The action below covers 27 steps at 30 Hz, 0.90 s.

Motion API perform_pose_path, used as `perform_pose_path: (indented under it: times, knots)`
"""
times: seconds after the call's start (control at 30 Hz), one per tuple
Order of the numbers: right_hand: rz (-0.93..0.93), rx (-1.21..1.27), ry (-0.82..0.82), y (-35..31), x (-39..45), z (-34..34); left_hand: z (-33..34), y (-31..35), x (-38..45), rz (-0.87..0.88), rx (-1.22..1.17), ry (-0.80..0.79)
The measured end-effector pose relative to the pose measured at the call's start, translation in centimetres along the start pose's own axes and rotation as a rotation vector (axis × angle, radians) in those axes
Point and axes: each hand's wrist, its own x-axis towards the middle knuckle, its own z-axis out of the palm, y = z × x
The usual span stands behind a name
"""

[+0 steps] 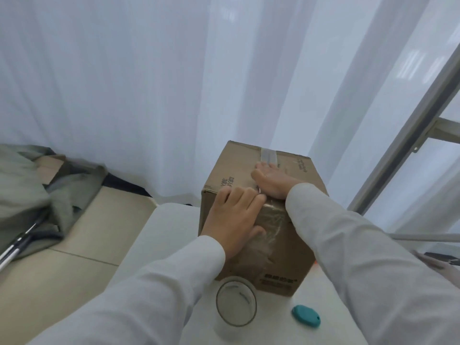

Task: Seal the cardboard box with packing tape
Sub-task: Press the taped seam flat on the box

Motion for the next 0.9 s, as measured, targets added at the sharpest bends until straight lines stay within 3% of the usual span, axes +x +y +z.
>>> perform_pose_path:
  times: [0.3, 0.43, 0.6, 0.8, 0.9]
  knots:
    - [-0.12, 0.05, 0.016, 0.9, -5.6, 0.0, -0.9, 0.7, 0.2, -0.035, 0.052, -0.052]
    - [-0.04, 0.003, 0.056, 1.4, -4.0, -0.1, -1.0, 0.9, 0.0, -0.041, 0.064, -0.061]
    - [0.034, -0.034, -0.011, 2.3, -0.6, -1.2, -0.9, 0.9, 0.0, -0.05, 0.032, -0.038]
    - [0.142, -0.068, 0.113, 3.6, 3.3, -0.3, -1.0, 0.8, 0.0, -0.039, 0.044, -0.075]
    - [0.141, -0.079, 0.086, 3.7, 3.6, -0.5, -1.1, 0.9, 0.1, -0.027, 0.063, -0.117]
